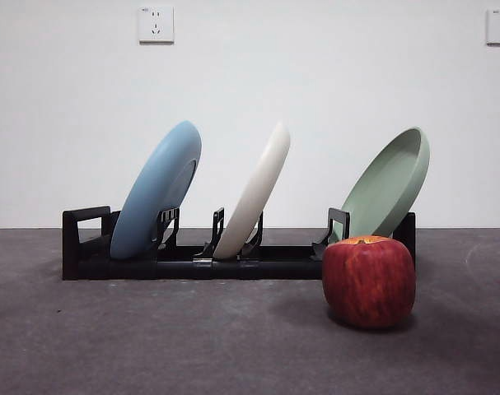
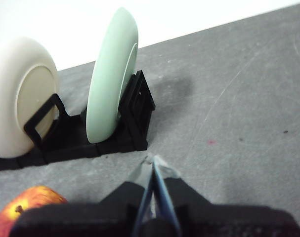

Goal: Take the blue plate from the plate rack,put the plate on the table,take the apple from the table,put the apple in the plate

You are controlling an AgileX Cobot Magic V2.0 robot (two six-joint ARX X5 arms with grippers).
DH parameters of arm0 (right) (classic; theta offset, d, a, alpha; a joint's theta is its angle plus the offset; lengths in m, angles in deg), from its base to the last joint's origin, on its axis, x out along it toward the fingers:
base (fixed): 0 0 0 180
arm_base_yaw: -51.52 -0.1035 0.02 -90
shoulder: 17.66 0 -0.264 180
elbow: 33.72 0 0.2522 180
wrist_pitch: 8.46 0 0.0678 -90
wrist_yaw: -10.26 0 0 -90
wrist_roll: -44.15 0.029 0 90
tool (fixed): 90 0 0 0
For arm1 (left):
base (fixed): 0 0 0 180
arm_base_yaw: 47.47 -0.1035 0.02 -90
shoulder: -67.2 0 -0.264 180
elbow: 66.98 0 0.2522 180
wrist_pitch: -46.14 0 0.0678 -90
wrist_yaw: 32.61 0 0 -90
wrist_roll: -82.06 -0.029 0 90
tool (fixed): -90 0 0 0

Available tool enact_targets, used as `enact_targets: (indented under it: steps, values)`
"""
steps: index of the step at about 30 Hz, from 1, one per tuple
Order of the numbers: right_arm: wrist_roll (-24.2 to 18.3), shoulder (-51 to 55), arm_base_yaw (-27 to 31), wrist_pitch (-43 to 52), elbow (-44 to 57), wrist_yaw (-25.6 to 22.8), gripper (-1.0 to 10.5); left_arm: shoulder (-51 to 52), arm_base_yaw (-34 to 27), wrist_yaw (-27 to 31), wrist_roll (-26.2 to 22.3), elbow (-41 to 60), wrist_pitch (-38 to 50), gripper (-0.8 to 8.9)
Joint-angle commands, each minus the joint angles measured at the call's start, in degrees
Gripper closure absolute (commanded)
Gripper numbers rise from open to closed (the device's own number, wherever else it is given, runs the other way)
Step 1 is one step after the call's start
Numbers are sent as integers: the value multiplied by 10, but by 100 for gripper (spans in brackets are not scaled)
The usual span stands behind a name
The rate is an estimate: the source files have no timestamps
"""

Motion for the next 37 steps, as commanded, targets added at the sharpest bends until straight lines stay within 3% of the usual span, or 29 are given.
enact_targets:
  steps: [1, 4, 11, 15, 19, 24, 29, 31, 33, 34, 37]
  values:
    - [71, -10, 0, -4, -15, 2, 957, 0, -1, -9, 62, -7, -3, 820]
    - [87, -33, 0, -20, -45, 15, 958, -9, -1, -28, 88, -27, -12, 820]
    - [85, -151, 0, -20, -139, 33, 957, -93, -1, -57, 87, -100, -10, 820]
    - [57, -235, 0, -20, -206, 51, 957, -170, -1, -57, 67, -153, 1, 820]
    - [28, -329, 0, -20, -278, 101, 957, -267, -1, -68, 45, -224, -8, 820]
    - [0, -435, 0, -30, -351, 172, 946, -381, -1, -129, 29, -307, -22, 820]
    - [-29, -527, 0, -60, -412, 250, 934, -492, 0, -231, 27, -380, -37, 813]
    - [-30, -551, -1, -66, -425, 258, 857, -526, 6, -257, 27, -402, -45, 808]
    - [-30, -566, -1, -70, -433, 257, 739, -555, 14, -266, 27, -421, -54, 736]
    - [-30, -571, -1, -71, -435, 257, 686, -569, 21, -266, 27, -430, -57, 648]
    - [-30, -576, -1, -77, -437, 257, 647, -593, 41, -266, 30, -443, -56, 471]
